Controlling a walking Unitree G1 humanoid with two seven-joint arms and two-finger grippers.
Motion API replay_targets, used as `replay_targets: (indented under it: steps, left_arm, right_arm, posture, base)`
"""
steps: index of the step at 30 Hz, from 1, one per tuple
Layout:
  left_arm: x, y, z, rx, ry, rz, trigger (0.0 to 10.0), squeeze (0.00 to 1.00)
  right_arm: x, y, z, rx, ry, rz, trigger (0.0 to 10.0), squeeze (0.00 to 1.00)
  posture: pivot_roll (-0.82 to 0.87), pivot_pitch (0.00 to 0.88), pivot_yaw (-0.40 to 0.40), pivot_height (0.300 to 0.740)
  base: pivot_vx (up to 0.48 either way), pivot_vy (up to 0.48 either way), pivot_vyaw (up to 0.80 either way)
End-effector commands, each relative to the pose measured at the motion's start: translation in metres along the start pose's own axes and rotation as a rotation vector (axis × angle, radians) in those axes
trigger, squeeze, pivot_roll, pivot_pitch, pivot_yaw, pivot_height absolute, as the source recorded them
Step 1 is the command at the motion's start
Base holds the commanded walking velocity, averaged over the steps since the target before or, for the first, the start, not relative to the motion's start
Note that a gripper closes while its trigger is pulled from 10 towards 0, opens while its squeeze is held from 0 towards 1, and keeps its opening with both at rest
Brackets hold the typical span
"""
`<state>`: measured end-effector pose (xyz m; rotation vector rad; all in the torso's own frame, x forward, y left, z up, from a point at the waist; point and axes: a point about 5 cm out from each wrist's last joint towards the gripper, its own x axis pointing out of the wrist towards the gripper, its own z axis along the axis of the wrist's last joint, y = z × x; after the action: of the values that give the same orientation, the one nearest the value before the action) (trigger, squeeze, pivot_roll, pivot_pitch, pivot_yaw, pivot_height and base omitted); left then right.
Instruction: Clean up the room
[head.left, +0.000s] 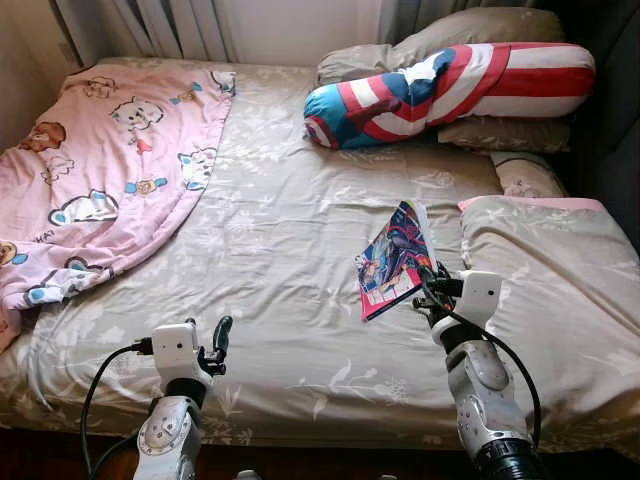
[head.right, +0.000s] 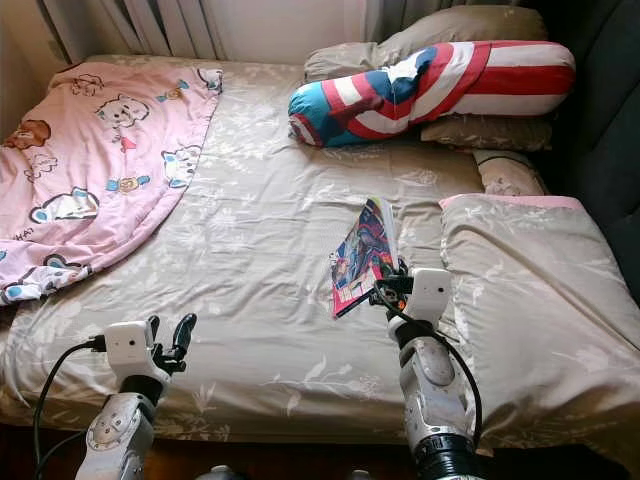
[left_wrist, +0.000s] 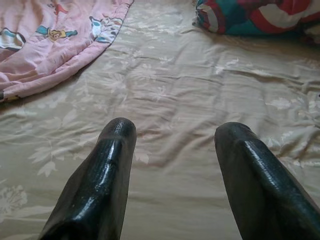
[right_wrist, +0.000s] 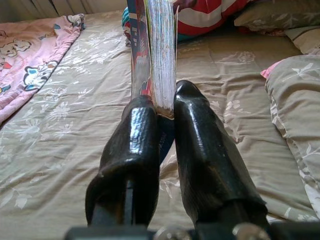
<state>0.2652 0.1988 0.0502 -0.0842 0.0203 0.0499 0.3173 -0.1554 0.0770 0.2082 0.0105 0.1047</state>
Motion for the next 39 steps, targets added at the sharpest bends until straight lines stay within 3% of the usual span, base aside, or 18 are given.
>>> replay_targets:
  steps: [1, 15, 39]
  left_arm:
    - [0.0, 0.001, 0.004, -0.01, -0.013, 0.001, 10.0, 0.0]
    - [0.001, -0.002, 0.002, -0.008, -0.001, -0.014, 10.0, 0.0]
    - [0.002, -0.007, 0.016, -0.004, -0.055, -0.036, 10.0, 0.0]
  right_arm:
    - [0.001, -0.001, 0.007, -0.014, -0.039, -0.002, 10.0, 0.0]
    - [0.001, -0.002, 0.007, -0.021, -0.035, 0.004, 10.0, 0.0]
    - [0.001, 0.002, 0.005, -0.017, -0.033, 0.016, 10.0, 0.0]
  posture:
    - [0.04, 0.172, -0.041, 0.712]
    - [0.04, 0.161, -0.047, 0.712]
    - [0.04, 0.136, -0.048, 0.712]
  base:
    - [0.0, 0.0, 0.0]
    - [0.22, 0.0, 0.0]
    - [0.0, 0.0, 0.0]
